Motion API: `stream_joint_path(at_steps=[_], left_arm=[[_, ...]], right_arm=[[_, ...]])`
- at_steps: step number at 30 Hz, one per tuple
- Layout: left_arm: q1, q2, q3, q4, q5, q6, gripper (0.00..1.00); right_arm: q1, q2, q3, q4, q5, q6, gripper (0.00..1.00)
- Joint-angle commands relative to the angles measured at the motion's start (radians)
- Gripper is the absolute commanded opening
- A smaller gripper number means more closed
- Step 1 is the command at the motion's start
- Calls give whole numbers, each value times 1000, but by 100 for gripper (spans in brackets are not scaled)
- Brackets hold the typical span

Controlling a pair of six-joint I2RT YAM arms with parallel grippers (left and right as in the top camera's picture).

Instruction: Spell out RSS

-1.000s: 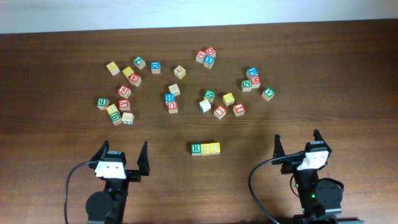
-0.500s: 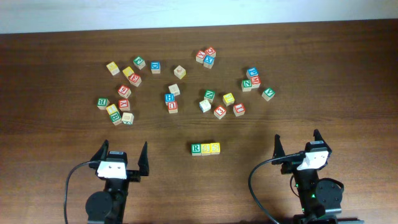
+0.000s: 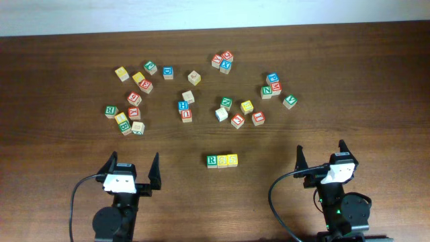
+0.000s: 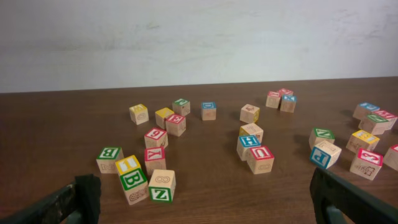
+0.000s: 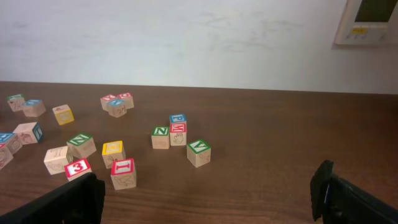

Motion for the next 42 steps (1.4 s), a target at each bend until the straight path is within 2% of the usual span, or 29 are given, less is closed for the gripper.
stream_joint_path(at_steps=[1, 17, 27, 31, 42], left_arm=[[6, -10, -5, -5, -10, 20, 99], [56, -10, -5, -5, -11, 19, 99], [101, -10, -5, -1, -70, 14, 99], [102, -10, -5, 6, -123, -61, 99], [102, -10, -5, 4, -121, -3, 99]], right_arm=[[-6, -10, -5, -5, 5, 12, 98], [-6, -10, -5, -5, 5, 12, 98], [-6, -10, -5, -5, 5, 12, 98], [-6, -10, -5, -5, 5, 12, 98], [-6, -10, -5, -5, 5, 12, 98]])
